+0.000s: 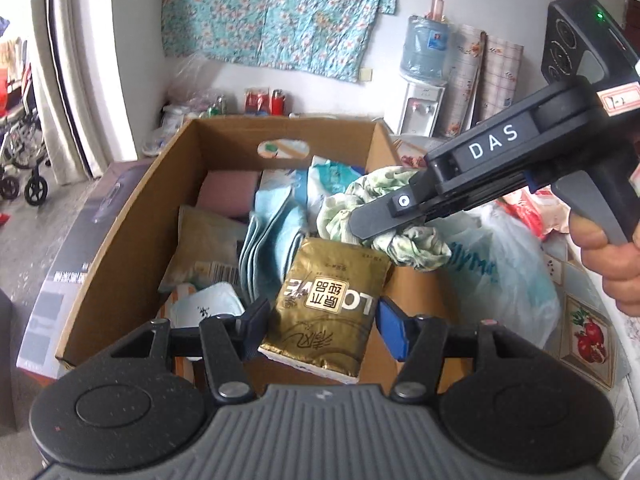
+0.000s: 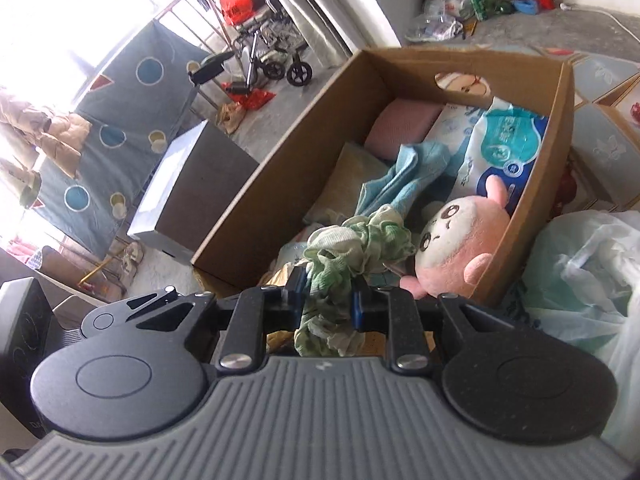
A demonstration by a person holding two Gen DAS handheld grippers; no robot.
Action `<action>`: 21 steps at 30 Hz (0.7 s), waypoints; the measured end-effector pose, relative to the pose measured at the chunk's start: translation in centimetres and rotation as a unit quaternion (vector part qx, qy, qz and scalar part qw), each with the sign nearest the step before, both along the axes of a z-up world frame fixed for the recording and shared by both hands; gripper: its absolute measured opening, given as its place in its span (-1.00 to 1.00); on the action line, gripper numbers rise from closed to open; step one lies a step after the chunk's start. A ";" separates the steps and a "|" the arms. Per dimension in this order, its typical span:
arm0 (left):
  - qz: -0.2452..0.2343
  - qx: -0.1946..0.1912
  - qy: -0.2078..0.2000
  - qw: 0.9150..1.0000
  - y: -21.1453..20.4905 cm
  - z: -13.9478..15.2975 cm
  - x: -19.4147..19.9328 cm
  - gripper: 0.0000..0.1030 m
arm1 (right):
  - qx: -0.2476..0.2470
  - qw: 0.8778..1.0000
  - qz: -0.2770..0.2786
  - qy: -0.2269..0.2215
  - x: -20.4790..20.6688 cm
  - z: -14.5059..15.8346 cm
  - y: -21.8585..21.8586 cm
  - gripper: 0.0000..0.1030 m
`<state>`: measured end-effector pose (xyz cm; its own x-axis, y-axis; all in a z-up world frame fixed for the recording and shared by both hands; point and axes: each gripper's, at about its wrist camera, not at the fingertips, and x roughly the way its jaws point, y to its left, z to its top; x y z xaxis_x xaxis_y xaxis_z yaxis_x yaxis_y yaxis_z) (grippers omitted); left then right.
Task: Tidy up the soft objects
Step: 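Carry the scrunchie with the right tool while the left tool carries the gold packet into the box, then open the right tool over the box while the left tool releases the gold packet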
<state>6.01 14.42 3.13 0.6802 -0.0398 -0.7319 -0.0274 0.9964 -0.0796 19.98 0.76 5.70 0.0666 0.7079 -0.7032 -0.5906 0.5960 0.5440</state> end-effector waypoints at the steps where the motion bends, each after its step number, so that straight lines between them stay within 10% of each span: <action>1: 0.002 -0.006 0.010 1.000 0.5 -0.5 0.3 0.15 | -0.009 1.000 0.006 0.006 0.3 -0.5 0.6 -0.60; 21: -0.001 -0.027 0.103 0.994 2.9 -6.5 3.3 0.15 | -0.156 0.983 0.097 0.001 0.7 -4.5 4.5 -0.52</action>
